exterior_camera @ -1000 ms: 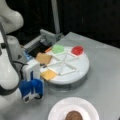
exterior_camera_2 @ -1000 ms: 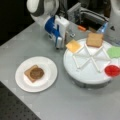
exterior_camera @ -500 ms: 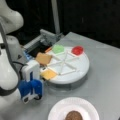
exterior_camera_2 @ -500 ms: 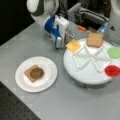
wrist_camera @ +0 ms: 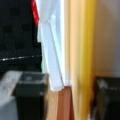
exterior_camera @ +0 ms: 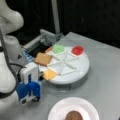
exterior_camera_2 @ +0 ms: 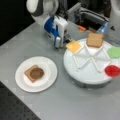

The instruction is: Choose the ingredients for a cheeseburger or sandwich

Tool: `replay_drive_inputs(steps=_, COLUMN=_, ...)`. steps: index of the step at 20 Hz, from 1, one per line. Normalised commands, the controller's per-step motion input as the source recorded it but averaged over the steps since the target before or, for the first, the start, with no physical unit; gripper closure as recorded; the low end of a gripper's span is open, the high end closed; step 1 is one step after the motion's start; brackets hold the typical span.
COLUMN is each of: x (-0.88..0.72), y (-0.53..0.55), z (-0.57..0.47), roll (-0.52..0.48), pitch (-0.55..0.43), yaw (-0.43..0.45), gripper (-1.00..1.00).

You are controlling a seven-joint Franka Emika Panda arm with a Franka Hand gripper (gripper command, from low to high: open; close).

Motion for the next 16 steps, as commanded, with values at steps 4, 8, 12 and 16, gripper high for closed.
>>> replay_drive_inputs(steps=4, x=0.22, y=-0.06, z=-0.03, roll=0.188, pitch=-0.115, yaw=0.040, gripper=1.00)
replay_drive_inputs(steps=8, x=0.23, y=-0.07, z=-0.03, roll=0.182, pitch=-0.112, yaw=0.041, gripper=1.00)
replay_drive_inputs(steps=12, x=0.24, y=-0.08, z=-0.01, roll=0.186, pitch=-0.104, yaw=0.047, gripper=1.00)
replay_drive_inputs(steps=16, x=0.23, y=-0.16, z=0.07, roll=0.185, pitch=-0.073, yaw=0.075, gripper=1.00)
